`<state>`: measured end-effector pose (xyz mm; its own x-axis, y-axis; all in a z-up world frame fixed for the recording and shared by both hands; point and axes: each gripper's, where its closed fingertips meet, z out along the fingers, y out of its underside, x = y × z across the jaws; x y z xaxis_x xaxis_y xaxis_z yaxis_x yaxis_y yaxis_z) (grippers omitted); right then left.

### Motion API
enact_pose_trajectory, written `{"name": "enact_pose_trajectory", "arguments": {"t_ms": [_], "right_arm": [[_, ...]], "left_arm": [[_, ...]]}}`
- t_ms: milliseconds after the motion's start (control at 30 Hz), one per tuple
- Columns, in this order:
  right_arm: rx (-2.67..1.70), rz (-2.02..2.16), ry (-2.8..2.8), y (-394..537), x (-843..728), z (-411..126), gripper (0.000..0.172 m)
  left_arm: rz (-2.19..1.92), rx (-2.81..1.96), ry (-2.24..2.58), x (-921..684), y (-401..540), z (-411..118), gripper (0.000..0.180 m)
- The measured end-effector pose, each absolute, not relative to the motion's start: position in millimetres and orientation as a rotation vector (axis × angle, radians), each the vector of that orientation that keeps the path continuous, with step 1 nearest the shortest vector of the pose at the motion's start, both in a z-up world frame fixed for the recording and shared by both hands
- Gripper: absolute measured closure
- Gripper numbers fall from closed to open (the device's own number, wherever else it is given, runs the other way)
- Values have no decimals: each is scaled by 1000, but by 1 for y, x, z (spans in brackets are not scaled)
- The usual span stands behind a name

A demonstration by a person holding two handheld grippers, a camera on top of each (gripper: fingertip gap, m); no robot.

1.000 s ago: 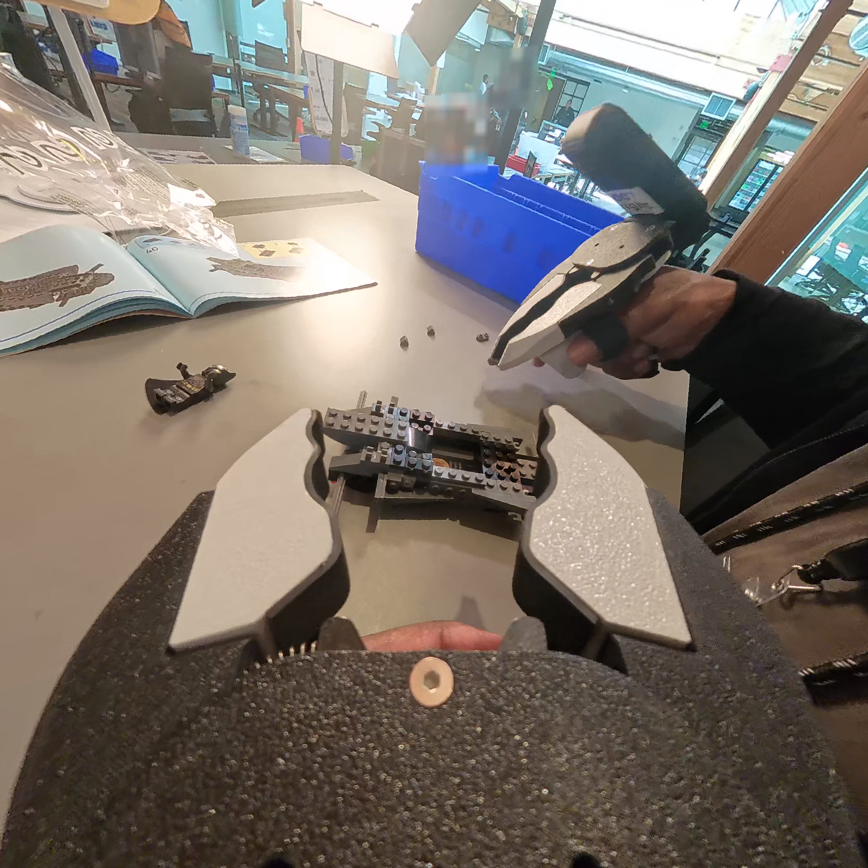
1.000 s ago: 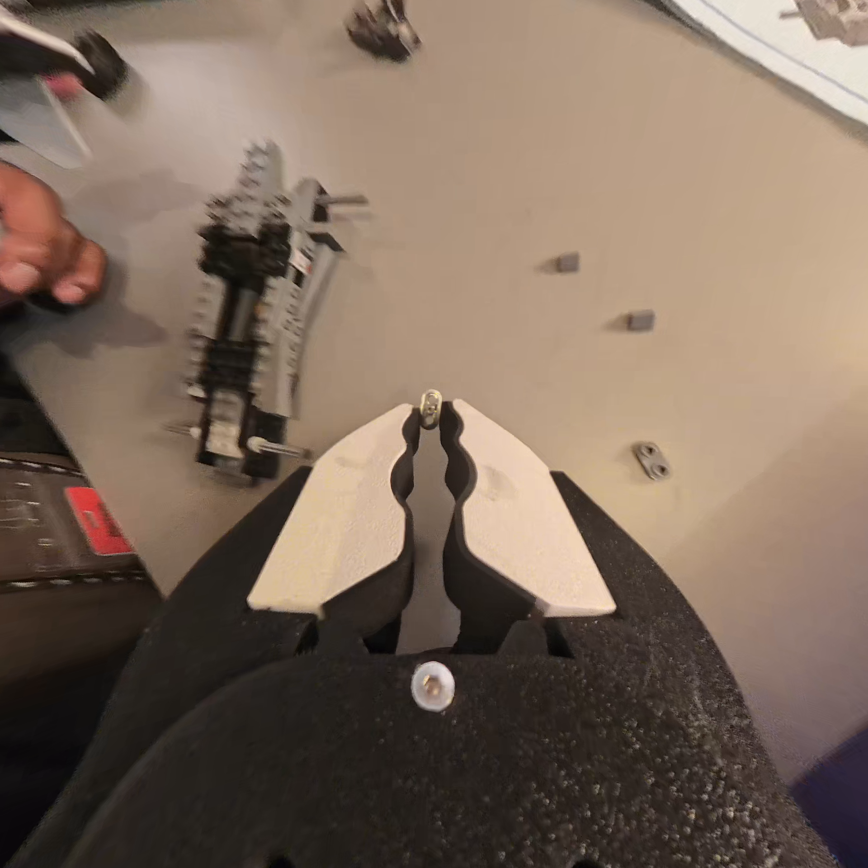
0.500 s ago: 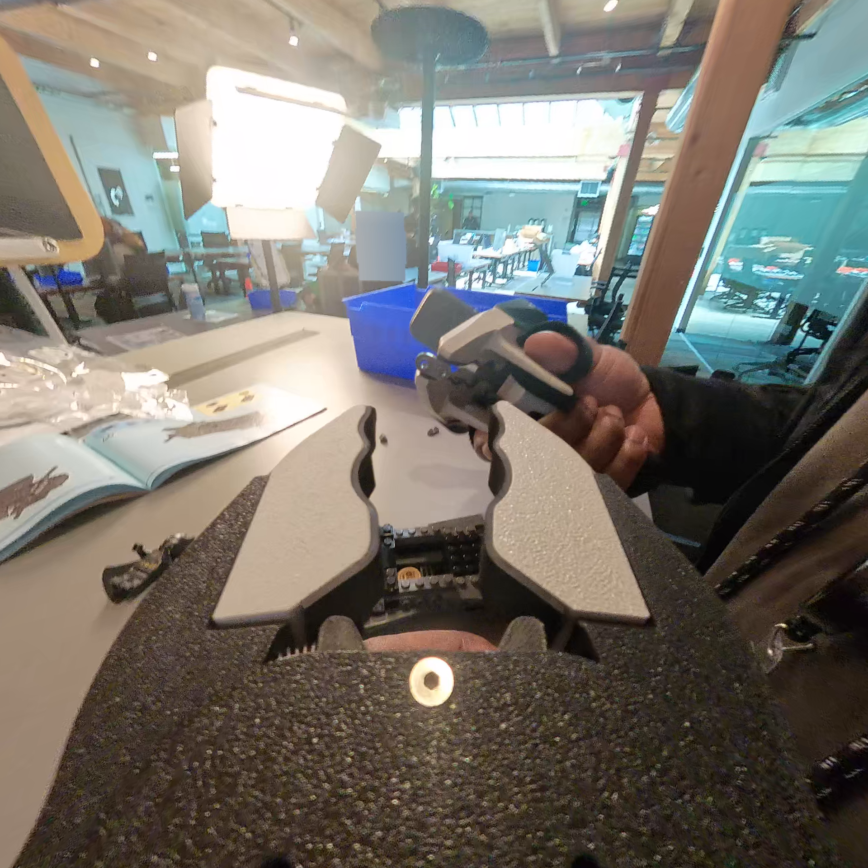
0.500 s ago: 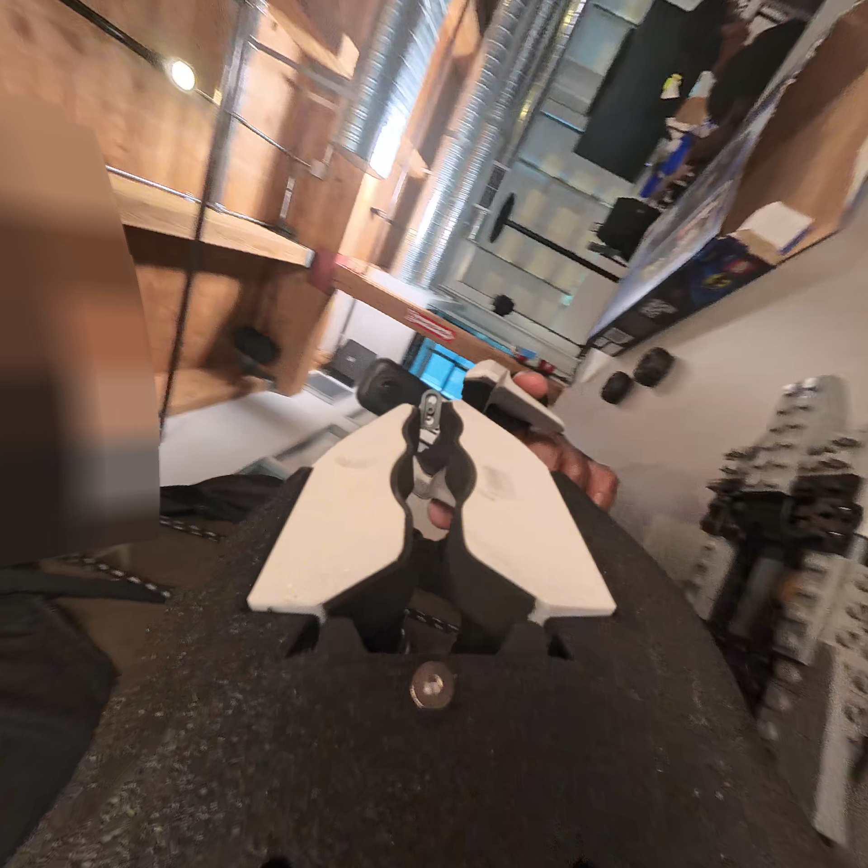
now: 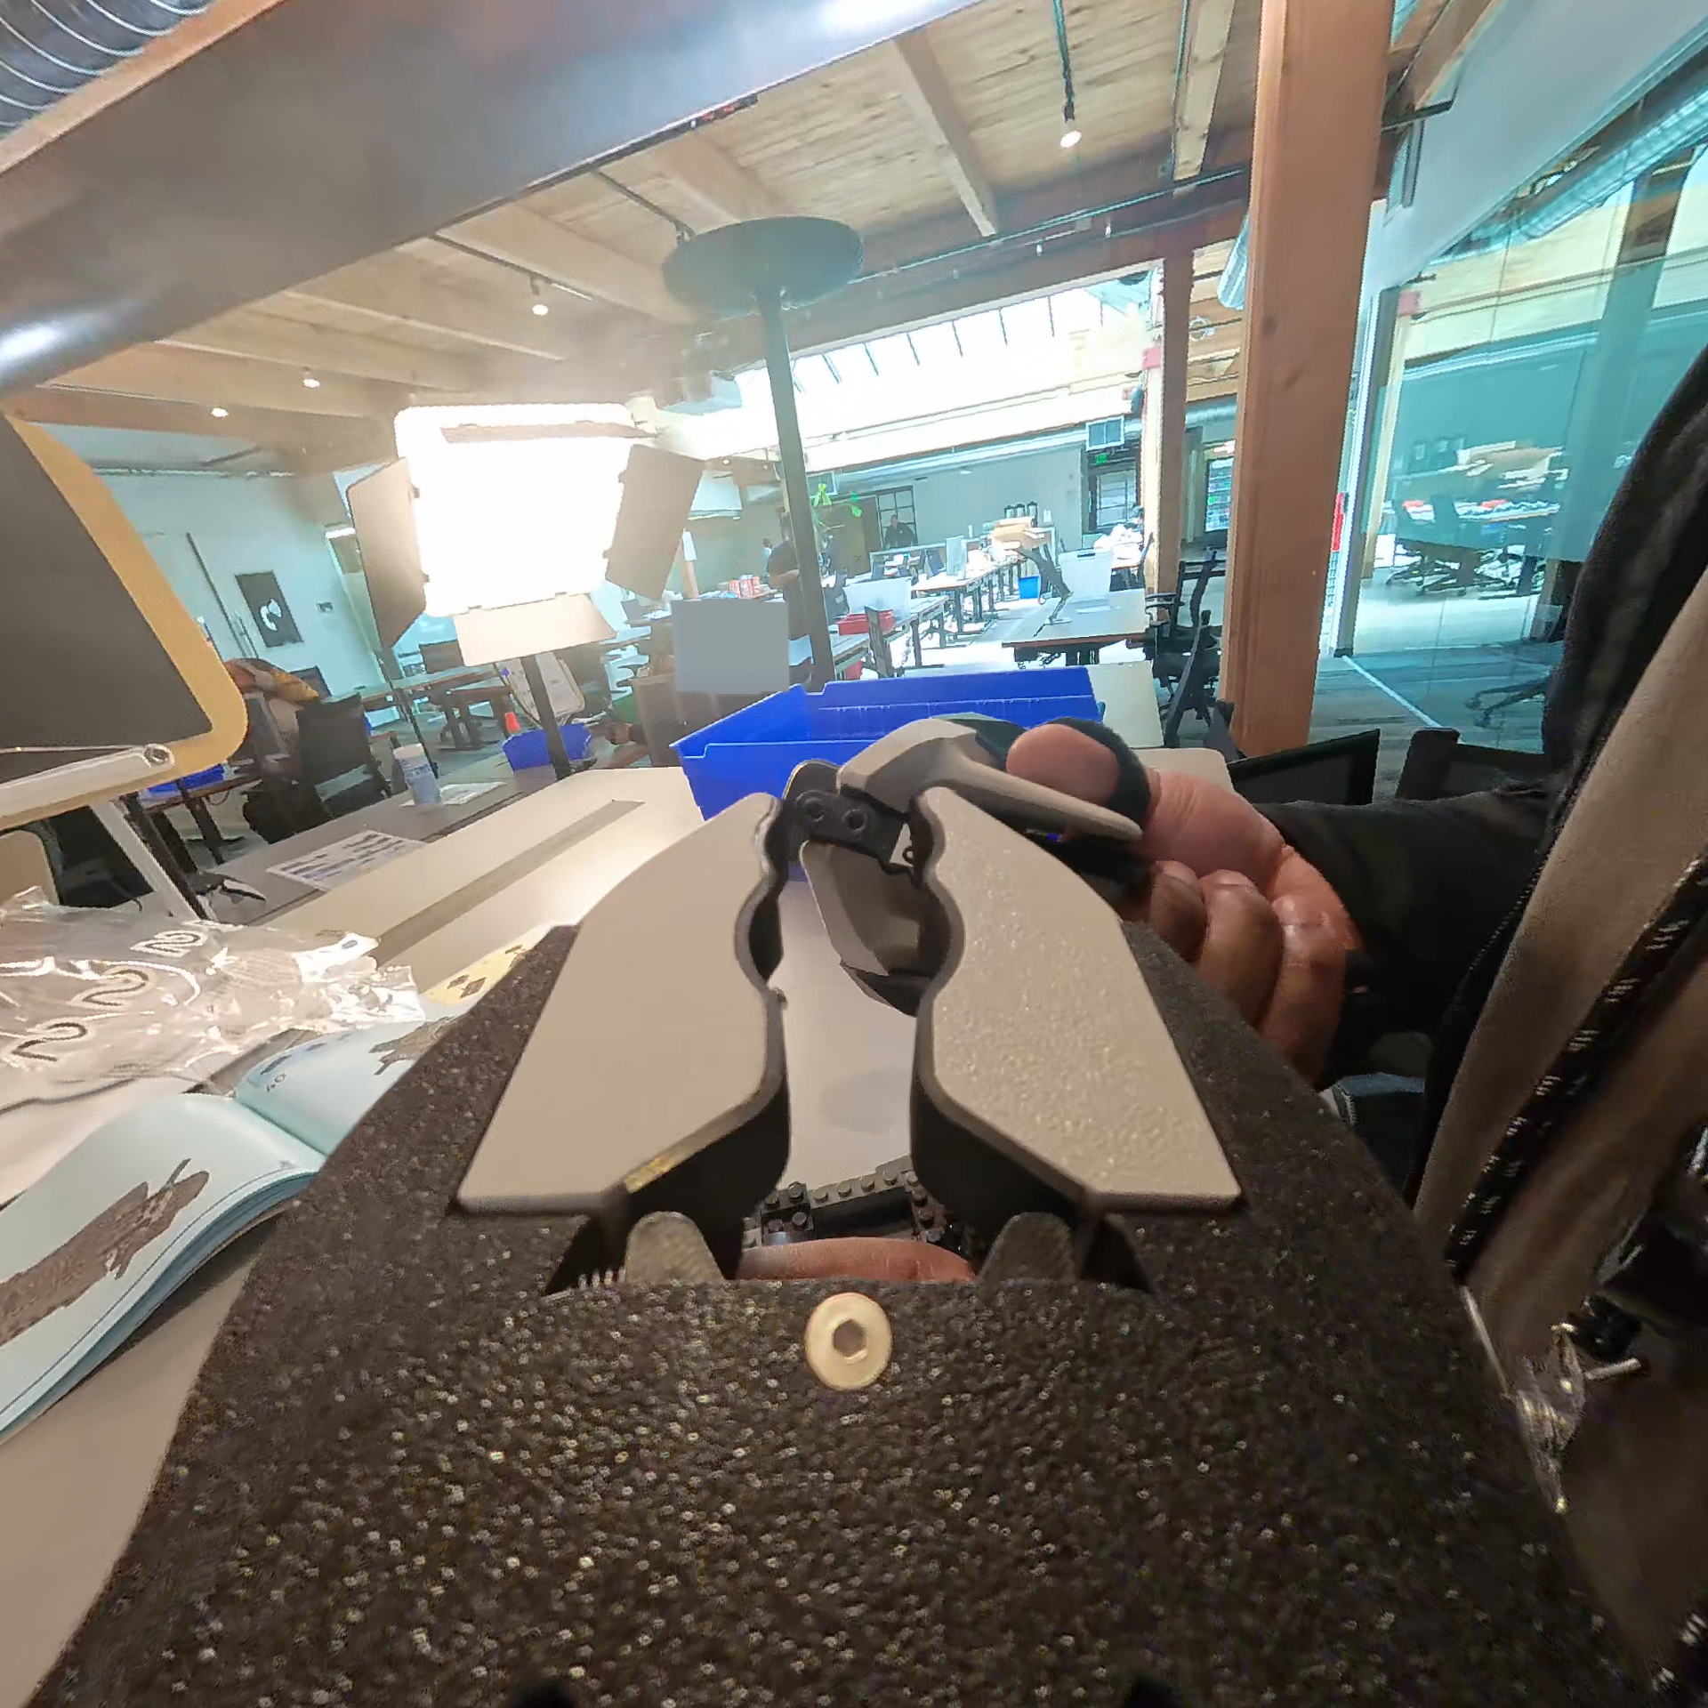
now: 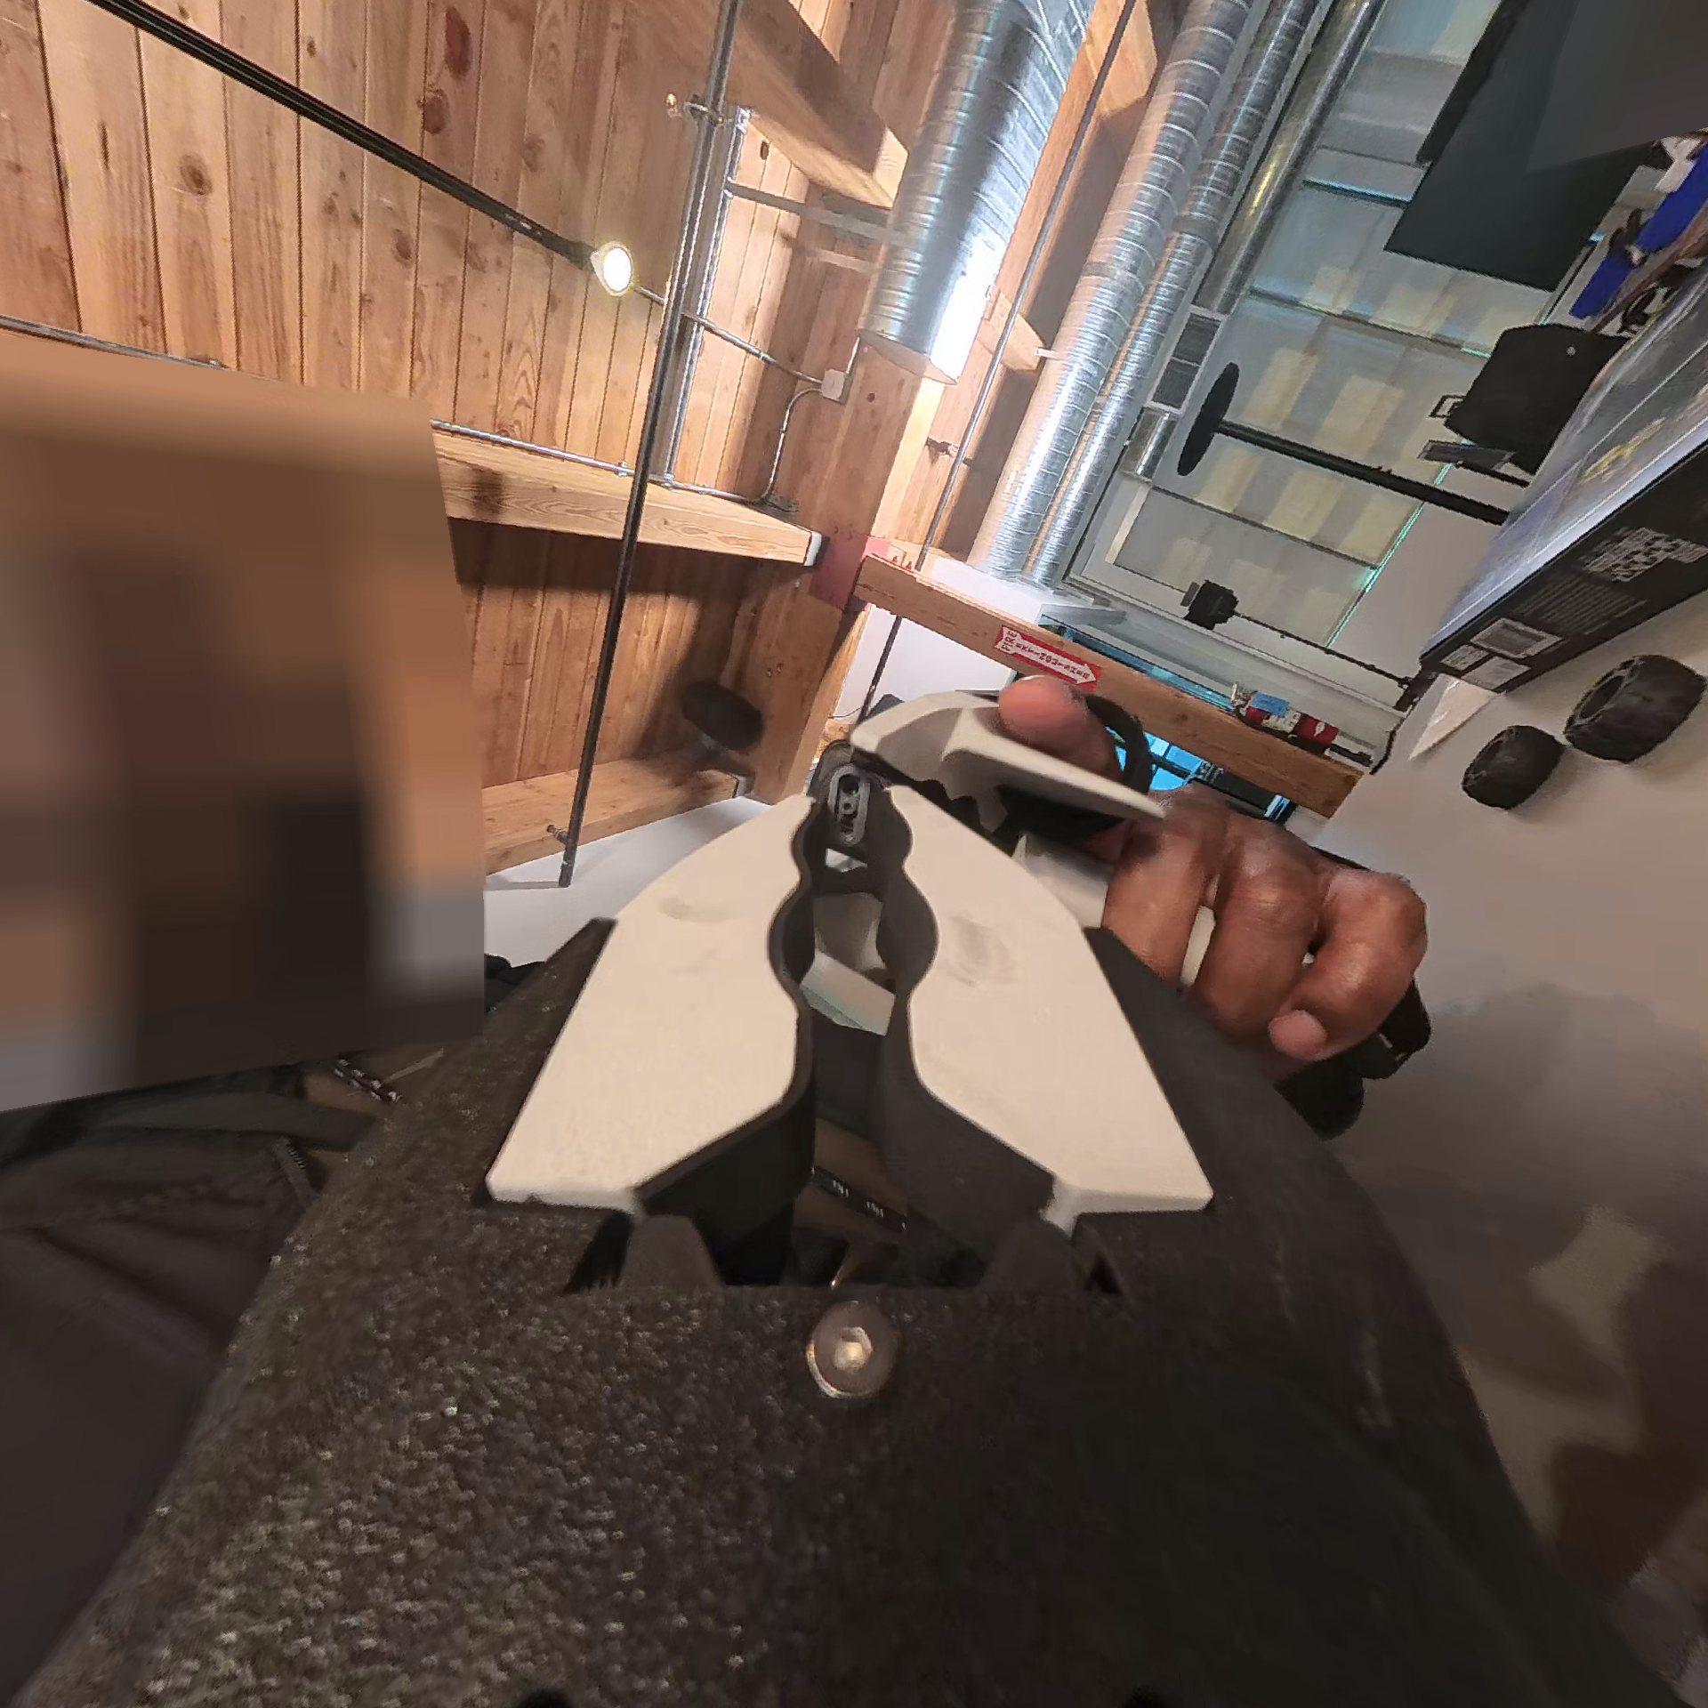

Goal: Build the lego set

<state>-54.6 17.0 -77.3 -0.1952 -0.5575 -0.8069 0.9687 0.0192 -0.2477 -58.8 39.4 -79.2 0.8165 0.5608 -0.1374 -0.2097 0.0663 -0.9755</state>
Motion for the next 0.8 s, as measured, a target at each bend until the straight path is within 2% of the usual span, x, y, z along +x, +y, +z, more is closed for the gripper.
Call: {"name": "enact_pose_trajectory", "arguments": {"t_ms": [600, 800], "right_arm": [[586, -1495, 934, 24, -52, -81, 163], [659, -1547, 1110, 27, -59, -96, 149]], "left_arm": [[662, -1422, -288, -57, 41, -79, 165], [620, -1501, -378, -62, 42, -86, 165]]}}
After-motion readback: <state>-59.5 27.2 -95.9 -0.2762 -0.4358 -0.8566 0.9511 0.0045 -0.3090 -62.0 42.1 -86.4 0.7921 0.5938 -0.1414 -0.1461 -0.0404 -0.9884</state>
